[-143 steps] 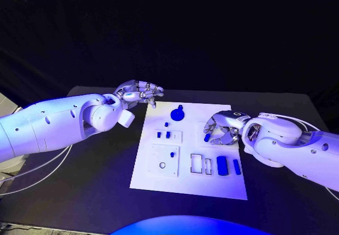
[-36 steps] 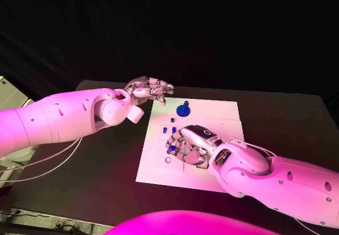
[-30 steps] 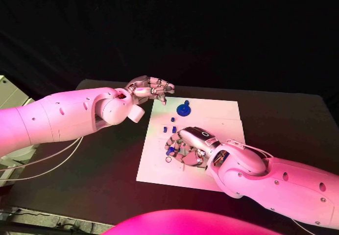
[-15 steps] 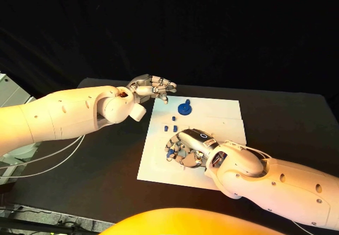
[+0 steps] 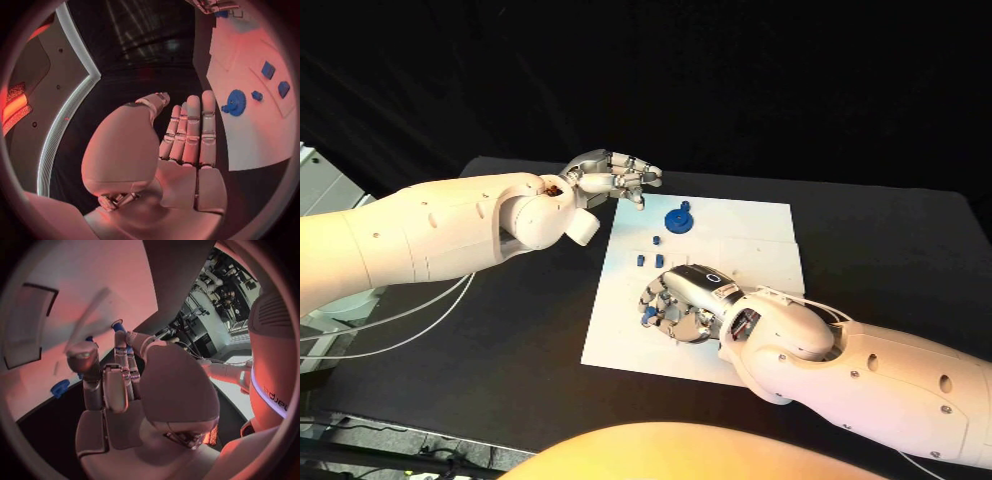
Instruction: Assemble the parts on the task board
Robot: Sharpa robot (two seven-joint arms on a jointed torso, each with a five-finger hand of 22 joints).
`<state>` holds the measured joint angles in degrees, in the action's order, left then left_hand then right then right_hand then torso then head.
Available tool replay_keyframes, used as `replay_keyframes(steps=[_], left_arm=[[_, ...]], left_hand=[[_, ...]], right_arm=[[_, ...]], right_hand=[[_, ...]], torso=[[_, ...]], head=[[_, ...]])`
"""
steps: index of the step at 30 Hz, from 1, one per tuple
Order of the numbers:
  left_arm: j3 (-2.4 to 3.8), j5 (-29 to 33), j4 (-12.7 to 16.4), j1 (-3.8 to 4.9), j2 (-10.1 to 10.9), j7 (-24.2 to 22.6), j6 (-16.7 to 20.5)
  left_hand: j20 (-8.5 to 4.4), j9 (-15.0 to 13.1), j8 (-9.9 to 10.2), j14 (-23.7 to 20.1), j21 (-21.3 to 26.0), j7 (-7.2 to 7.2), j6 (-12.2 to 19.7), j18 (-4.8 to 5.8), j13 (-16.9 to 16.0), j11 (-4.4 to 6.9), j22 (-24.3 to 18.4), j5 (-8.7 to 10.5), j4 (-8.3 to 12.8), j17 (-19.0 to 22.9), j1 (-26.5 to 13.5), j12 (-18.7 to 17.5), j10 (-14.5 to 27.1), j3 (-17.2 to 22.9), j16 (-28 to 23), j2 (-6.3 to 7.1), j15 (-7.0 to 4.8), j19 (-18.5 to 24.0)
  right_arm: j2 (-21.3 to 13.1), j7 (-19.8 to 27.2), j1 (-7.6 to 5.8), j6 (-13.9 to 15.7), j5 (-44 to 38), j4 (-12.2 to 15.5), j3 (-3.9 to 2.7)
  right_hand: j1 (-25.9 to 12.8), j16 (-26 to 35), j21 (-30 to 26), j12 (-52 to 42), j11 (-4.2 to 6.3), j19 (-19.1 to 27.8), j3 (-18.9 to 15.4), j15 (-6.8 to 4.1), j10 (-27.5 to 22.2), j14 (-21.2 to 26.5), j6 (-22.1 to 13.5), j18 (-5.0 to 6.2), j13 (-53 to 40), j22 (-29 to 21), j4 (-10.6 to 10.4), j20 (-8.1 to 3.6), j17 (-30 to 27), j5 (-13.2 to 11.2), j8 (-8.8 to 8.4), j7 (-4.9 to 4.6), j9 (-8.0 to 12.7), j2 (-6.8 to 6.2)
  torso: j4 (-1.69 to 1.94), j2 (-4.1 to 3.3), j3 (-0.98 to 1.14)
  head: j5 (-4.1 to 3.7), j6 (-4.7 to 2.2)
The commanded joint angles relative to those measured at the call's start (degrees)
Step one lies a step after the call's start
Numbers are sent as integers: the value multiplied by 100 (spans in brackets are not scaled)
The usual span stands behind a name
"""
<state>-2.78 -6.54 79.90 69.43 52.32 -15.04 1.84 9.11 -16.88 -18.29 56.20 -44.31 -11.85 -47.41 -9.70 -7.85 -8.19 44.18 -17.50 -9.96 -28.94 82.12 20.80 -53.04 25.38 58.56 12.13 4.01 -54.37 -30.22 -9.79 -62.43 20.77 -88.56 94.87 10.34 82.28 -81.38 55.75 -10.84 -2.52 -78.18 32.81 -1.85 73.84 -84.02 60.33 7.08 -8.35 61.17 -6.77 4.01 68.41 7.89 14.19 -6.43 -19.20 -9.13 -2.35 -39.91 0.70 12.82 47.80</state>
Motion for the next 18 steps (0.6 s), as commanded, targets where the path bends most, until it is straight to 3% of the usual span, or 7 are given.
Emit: replay_keyframes(steps=[1,18], left_arm=[[5,8,8,2,-12,-53,-71],[5,8,8,2,-6,-40,-84]], left_hand=[[26,6,7,-14,-31,14,23,-77,6,-11,6,14,-14,-8,46,-30,42,-21,2,7,9,6],[27,6,5,-16,-31,13,24,-78,4,-11,8,14,-19,-10,45,-26,43,-27,2,5,9,9]], right_arm=[[20,-40,11,-156,-127,-22,11],[58,-136,27,-294,-261,-86,33]], right_hand=[[44,4,-19,40,14,25,18,-16,-5,-197,34,-22,3,4,11,-27,-1,12,196,-11,-703,23],[37,4,-29,46,13,31,27,-15,0,-197,31,-21,1,0,21,-25,-1,1,200,-12,-713,26]], torso=[[-2,-3,1],[0,-2,-2]], head=[[4,1],[16,11]])
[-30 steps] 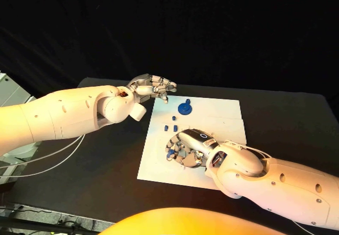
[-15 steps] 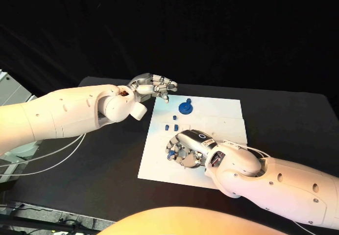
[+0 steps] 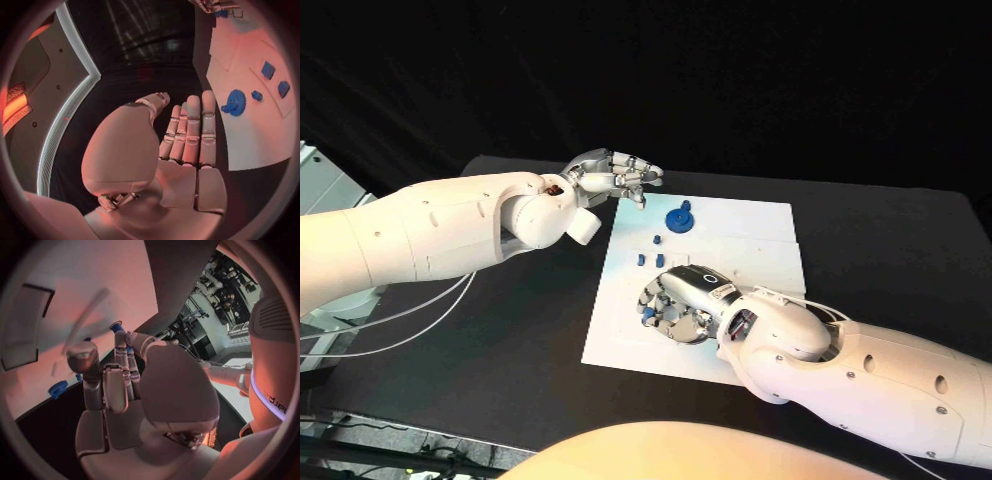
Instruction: Assemble the parts on the task board
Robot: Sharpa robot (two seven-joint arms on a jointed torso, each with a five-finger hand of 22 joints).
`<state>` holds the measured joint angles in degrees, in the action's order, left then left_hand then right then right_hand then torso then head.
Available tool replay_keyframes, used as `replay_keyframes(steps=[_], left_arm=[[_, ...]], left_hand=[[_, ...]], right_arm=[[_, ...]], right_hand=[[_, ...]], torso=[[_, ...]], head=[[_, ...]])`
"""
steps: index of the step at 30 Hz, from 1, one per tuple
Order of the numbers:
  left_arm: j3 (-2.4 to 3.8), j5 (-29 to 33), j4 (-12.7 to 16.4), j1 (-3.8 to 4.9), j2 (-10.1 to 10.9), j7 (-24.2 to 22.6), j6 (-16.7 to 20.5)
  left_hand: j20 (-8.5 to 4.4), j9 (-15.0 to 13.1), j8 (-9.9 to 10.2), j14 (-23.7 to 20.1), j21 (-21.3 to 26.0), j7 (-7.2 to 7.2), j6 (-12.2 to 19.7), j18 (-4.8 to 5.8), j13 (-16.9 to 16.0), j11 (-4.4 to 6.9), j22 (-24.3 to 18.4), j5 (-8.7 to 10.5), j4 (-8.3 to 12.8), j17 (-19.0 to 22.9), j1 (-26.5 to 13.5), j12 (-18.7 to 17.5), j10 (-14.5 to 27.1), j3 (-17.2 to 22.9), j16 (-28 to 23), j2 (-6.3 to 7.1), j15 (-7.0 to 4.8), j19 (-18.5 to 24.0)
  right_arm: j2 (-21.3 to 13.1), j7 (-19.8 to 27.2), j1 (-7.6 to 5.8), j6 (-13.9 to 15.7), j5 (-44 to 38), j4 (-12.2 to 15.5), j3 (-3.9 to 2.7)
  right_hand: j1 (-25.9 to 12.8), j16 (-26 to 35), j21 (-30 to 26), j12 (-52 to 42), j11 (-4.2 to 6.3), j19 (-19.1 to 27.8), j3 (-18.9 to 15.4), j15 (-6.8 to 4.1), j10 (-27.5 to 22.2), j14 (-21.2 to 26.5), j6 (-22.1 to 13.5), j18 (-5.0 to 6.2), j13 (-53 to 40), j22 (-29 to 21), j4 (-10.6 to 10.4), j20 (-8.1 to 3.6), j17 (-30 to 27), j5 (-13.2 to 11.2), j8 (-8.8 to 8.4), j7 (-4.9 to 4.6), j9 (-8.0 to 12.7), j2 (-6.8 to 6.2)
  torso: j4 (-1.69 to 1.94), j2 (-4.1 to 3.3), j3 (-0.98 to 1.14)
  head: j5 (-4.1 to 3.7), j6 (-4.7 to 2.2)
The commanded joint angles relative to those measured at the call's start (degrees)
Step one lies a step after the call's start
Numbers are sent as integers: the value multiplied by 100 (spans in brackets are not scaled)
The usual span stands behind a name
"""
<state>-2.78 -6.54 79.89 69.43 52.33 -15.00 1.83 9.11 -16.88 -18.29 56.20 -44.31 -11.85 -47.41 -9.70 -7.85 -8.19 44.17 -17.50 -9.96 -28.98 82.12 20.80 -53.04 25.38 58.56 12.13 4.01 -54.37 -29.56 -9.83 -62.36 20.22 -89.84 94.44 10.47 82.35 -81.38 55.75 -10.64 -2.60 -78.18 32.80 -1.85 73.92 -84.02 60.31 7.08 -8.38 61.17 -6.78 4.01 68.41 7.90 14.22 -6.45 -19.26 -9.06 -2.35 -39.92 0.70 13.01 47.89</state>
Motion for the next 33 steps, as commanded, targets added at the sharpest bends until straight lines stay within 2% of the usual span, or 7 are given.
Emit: replay_keyframes(steps=[1,19,33], left_arm=[[5,8,9,2,-7,-42,-84],[5,5,7,2,5,-11,-137],[5,4,11,2,9,-5,-128]], left_hand=[[27,6,5,-16,-31,13,24,-77,4,-11,9,14,-19,-6,45,-26,43,-27,2,5,10,9],[29,6,4,-17,-32,12,26,-78,2,-12,11,14,-27,-8,42,-23,48,-34,2,3,11,11],[29,6,3,-16,-32,12,28,-78,2,-13,12,15,-29,-9,41,-23,51,-36,3,2,11,12]], right_arm=[[-10,-137,20,-253,-138,-42,20],[-89,-58,32,-79,-182,58,22],[-62,-127,33,-195,-240,4,22]], right_hand=[[29,4,-29,26,21,31,28,-15,-8,-197,33,-20,4,-1,21,-25,-2,0,198,-10,-706,18],[25,0,5,32,22,21,38,-14,-3,-199,31,-27,1,31,34,-24,10,-7,202,-10,-716,19],[11,12,-35,42,18,37,47,-12,-3,-193,23,-19,0,2,43,-22,-20,-16,204,-14,-726,17]], torso=[[0,-1,-1],[7,2,-1],[-1,0,-4]], head=[[-3,2],[24,19],[35,12]])
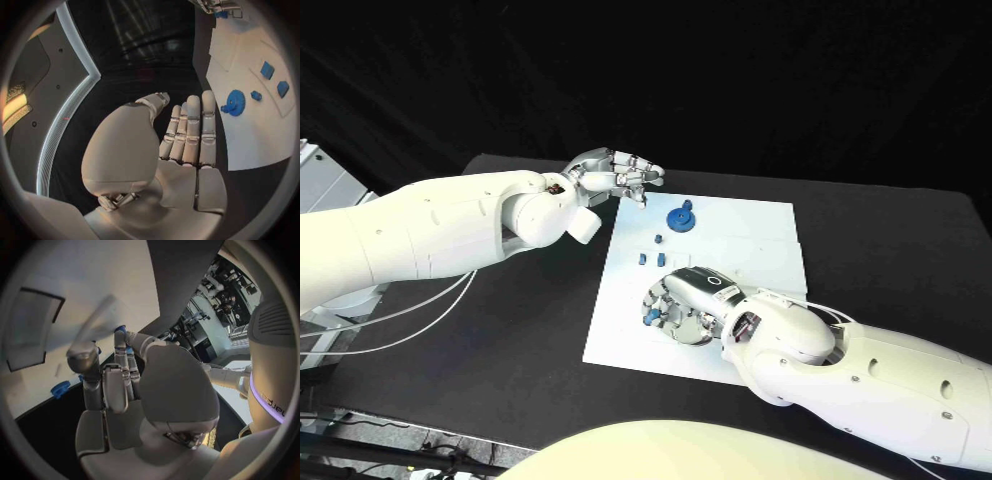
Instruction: Assemble the parts on the task board
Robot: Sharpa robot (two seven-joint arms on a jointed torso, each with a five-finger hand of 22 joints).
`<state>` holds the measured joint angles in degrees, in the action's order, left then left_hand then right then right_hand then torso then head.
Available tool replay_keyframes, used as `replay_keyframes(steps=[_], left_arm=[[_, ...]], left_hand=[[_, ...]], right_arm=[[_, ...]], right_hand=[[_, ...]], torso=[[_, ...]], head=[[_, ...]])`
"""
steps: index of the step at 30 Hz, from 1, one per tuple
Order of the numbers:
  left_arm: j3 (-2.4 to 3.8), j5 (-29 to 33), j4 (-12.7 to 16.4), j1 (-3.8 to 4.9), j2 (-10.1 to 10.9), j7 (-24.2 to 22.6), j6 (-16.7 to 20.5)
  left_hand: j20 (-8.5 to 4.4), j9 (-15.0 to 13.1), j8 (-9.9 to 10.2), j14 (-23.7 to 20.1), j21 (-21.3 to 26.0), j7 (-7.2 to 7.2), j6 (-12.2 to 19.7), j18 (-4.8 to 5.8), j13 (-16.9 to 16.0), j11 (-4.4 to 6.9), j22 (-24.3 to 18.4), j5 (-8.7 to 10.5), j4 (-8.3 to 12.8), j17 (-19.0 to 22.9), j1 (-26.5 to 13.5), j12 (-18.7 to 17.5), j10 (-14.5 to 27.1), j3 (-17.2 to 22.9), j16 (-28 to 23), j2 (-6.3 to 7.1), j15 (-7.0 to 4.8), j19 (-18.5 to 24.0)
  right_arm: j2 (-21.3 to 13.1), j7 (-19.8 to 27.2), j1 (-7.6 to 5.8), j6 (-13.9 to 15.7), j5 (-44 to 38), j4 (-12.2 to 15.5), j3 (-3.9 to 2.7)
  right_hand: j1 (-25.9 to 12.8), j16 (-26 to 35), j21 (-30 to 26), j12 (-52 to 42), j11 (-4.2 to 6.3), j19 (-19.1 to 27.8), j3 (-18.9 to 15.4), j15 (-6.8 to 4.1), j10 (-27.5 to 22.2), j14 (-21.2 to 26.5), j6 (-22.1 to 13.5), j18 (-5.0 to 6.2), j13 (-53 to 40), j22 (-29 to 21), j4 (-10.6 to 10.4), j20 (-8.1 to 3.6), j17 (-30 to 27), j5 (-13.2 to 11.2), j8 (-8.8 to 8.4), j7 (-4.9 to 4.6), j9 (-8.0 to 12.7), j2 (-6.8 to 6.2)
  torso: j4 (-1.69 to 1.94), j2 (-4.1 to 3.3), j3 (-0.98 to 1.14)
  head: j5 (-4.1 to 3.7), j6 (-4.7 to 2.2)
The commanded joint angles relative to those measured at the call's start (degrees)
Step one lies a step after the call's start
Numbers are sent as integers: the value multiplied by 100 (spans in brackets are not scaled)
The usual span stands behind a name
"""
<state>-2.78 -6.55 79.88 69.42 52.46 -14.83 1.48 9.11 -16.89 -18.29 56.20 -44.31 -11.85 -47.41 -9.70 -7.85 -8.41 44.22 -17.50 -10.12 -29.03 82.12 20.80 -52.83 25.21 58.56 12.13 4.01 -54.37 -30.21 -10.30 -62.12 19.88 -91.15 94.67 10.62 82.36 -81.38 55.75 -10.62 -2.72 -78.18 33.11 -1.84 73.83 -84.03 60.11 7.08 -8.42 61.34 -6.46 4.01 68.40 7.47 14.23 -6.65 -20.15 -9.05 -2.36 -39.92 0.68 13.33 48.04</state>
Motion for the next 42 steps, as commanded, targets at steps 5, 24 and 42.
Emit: replay_keyframes(steps=[5,24,42], left_arm=[[5,4,18,3,0,-19,-86],[5,4,32,3,-3,-25,-62],[5,5,23,4,0,-1,-80]], left_hand=[[29,6,3,-16,-32,12,28,-78,2,8,6,15,-12,-5,41,-23,29,-20,3,2,11,12],[31,6,3,-17,-32,11,31,-78,1,7,8,14,-23,-7,35,-21,35,-26,3,-3,13,14],[32,11,14,-18,-32,3,55,-78,1,3,9,14,-28,-9,33,-23,46,-33,3,0,14,15]], right_arm=[[30,-95,7,-311,-130,-50,7],[52,-4,0,-298,60,-110,9],[-282,121,-19,294,399,161,3]], right_hand=[[-173,20,-141,201,-53,99,-25,54,-192,-185,-167,-9,20,-63,30,24,-37,-15,76,-78,-629,-114],[-622,30,-352,429,-158,176,-352,148,-454,-167,-499,24,24,-144,-216,128,-81,-160,-335,-140,-477,-539],[-549,-20,-280,81,16,84,-611,16,-68,-189,-899,13,-235,-29,-322,34,20,-159,-676,-79,-330,-592]], torso=[[2,-1,-1],[-1,5,-2],[-10,2,8]], head=[[12,3],[-3,-7],[-19,-41]])
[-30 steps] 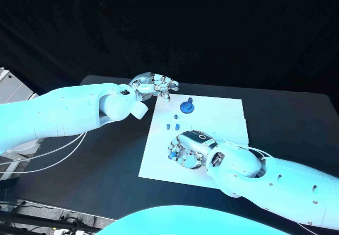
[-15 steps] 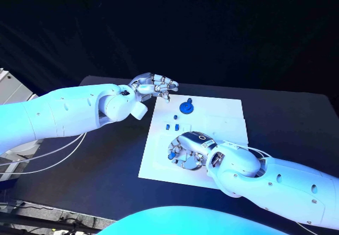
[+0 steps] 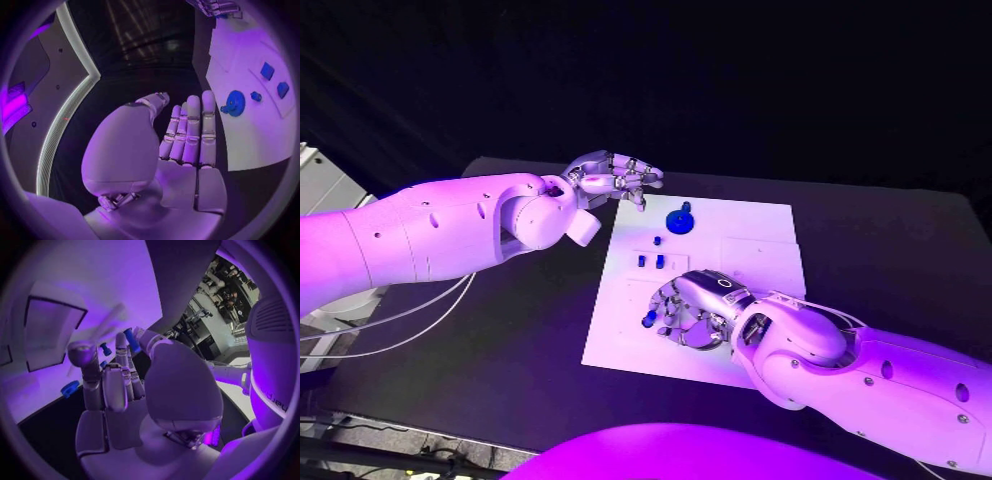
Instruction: Assemble the parts on the task board
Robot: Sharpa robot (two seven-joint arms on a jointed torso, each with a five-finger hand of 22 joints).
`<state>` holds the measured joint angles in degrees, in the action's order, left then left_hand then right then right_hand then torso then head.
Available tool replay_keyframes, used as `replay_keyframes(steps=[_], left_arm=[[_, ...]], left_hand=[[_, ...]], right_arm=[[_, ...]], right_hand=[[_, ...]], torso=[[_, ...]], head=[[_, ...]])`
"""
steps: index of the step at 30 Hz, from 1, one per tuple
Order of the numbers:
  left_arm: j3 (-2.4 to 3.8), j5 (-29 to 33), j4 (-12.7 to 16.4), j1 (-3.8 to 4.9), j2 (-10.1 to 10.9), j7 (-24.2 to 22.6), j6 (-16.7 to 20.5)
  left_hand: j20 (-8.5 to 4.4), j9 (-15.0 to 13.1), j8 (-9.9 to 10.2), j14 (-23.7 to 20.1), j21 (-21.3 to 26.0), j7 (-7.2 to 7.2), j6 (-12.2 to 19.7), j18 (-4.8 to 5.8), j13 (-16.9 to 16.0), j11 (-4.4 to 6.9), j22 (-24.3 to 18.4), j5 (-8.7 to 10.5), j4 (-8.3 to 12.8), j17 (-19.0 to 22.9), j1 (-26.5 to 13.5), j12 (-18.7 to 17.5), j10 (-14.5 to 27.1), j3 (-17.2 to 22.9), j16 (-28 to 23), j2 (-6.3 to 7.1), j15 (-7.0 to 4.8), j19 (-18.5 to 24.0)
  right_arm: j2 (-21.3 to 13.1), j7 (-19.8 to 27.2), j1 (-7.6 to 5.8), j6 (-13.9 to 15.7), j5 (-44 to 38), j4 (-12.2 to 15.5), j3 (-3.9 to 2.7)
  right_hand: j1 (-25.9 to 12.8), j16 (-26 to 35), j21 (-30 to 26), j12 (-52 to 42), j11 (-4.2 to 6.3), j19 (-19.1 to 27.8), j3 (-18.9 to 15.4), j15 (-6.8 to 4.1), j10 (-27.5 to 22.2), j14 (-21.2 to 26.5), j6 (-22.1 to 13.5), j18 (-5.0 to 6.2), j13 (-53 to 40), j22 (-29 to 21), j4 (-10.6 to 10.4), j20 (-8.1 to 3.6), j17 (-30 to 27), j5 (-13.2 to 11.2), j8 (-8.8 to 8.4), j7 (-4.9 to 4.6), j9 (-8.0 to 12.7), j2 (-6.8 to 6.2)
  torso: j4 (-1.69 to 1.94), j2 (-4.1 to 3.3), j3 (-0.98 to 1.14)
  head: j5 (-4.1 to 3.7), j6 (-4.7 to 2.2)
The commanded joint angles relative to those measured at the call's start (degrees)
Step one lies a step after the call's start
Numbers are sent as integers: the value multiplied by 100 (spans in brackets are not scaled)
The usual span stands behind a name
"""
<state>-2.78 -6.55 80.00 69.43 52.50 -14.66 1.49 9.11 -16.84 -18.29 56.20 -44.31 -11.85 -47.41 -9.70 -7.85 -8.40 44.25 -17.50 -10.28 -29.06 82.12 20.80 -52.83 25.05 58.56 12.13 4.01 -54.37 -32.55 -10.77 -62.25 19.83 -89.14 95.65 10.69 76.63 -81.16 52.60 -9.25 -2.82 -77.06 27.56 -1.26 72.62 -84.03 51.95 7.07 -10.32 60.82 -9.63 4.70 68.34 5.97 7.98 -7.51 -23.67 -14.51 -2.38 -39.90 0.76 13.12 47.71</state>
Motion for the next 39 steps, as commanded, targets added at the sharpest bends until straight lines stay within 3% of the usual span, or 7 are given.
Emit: replay_keyframes(steps=[1,22,24,28,31,33,39], left_arm=[[5,5,9,3,-4,-18,-81],[4,5,6,2,7,-30,-88],[4,6,8,2,9,-40,-87],[4,6,10,1,13,-67,-74],[4,6,27,1,21,-75,-63],[4,6,50,0,28,-78,-59],[3,8,69,-1,17,-86,-65]], left_hand=[[32,6,15,-18,-32,3,55,-78,1,3,6,14,-12,-6,33,-23,47,-17,3,0,14,15],[33,8,19,-19,-31,-1,65,-78,1,0,6,14,-18,-7,31,-24,56,-20,2,-2,17,17],[33,8,19,-19,-31,-1,65,-78,1,0,6,14,-18,-7,31,-24,56,-20,2,-2,17,17],[35,9,19,-21,-30,-2,69,-78,0,-2,7,13,-21,-8,32,-23,62,-22,1,-6,19,18],[35,9,19,-21,-30,-2,69,-78,0,-2,7,13,-22,-8,33,-22,61,-22,1,-7,19,18],[35,9,19,-21,-30,-2,69,-78,0,-2,7,13,-22,-8,33,-22,61,-22,1,-7,19,18],[35,9,19,-21,-30,-2,69,-78,0,-2,7,13,-22,-8,33,-22,61,-22,1,-7,19,18]], right_arm=[[-75,195,-11,340,227,91,-6],[-1143,559,-443,522,1369,817,-53],[-1325,586,-508,482,1647,884,-58],[-1744,548,-657,367,2128,992,-64],[-2090,501,-742,531,2396,1006,-63],[-2304,452,-770,662,2494,991,-57],[-2803,202,-780,588,2391,1066,-6]], right_hand=[[39,-51,49,-103,46,-40,-94,-58,75,-195,-170,10,-89,40,-13,-50,47,-4,-106,26,47,-44],[293,-115,203,-531,41,-149,-167,-66,153,-229,177,-39,-561,232,-42,-87,187,136,-1,23,65,107],[318,-112,175,-826,28,-141,-198,-47,333,-224,387,-33,-793,229,-21,-67,173,216,99,-27,48,92],[191,-226,250,-2819,46,-240,-490,-71,-424,-276,264,-56,-2803,378,-192,-68,408,328,512,36,-77,151],[-10,-388,424,-5375,26,-328,-747,-42,124,-337,56,-88,-5258,557,-487,-57,766,278,876,9,-219,209],[-79,-420,578,-6404,60,-377,-927,-56,588,-346,31,-111,-6238,701,-670,-73,829,-83,1118,45,-290,308],[-376,-491,725,-7048,32,-415,-1360,-44,906,-375,-161,-143,-6892,866,-711,-58,991,82,1280,34,-264,419]], torso=[[-10,0,0],[-12,10,-10],[-11,9,-10],[-15,15,-7],[-14,14,-21],[-28,18,-34],[-79,37,-22]], head=[[2,-8],[-180,-139],[-235,-171],[-415,-262],[-610,-403],[-709,-467],[-846,-497]])
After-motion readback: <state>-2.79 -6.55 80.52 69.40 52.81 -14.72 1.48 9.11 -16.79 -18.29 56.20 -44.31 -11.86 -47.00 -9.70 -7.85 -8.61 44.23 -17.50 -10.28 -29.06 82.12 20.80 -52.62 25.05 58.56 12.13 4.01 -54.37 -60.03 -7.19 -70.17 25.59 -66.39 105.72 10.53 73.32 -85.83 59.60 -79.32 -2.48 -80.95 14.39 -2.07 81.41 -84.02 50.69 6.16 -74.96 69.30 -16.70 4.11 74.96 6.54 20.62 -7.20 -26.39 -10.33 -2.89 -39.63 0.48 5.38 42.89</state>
